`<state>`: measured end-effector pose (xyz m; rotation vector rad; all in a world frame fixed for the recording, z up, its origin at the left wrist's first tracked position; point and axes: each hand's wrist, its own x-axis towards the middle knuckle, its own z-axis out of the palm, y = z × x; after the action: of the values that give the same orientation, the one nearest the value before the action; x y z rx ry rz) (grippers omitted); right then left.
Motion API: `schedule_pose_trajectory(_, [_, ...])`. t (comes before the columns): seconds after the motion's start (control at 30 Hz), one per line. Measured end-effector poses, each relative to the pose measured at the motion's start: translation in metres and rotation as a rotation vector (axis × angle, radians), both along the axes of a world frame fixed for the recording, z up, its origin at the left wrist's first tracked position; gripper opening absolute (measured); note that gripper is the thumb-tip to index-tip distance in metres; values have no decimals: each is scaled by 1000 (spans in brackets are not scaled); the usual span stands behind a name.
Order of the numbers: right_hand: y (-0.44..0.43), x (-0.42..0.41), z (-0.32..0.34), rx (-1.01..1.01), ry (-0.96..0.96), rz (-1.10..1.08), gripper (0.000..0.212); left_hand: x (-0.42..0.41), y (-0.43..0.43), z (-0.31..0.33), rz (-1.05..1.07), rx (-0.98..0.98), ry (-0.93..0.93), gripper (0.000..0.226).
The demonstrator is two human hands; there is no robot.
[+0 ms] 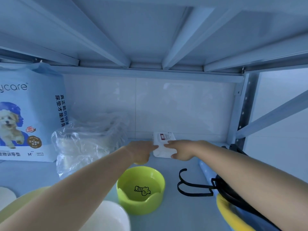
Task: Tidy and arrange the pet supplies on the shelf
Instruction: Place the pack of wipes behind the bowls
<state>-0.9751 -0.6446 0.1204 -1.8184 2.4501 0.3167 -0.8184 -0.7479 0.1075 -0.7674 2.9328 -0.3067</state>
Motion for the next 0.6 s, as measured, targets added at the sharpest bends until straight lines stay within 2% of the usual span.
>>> schedule_pose_trajectory(0.07, [10,7,6,-60,-51,30,59,17,4,11,-9,-8,80,52])
schedule_pose_trajectory(0.17, [25,27,18,-186,-81,75,56,40,20,29,-38,-134,203,44])
schedule_pose_trajectory(0.23, [36,46,26,-322,-90,95,54,55,36,39,-52,-179,307,39])
schedule_pose_trajectory(0.37, [58,78,39,-597,-260,170,40,95,71,45,8,-161,529,36])
schedule_pose_trajectory(0.47, [73,97,40,-655,-349,301,34,136,100,31,78,-106,641,37])
schedule_pose_trajectory(0.6, [88,131,30,-628,-506,454,35,174,130,15,166,-110,674,35])
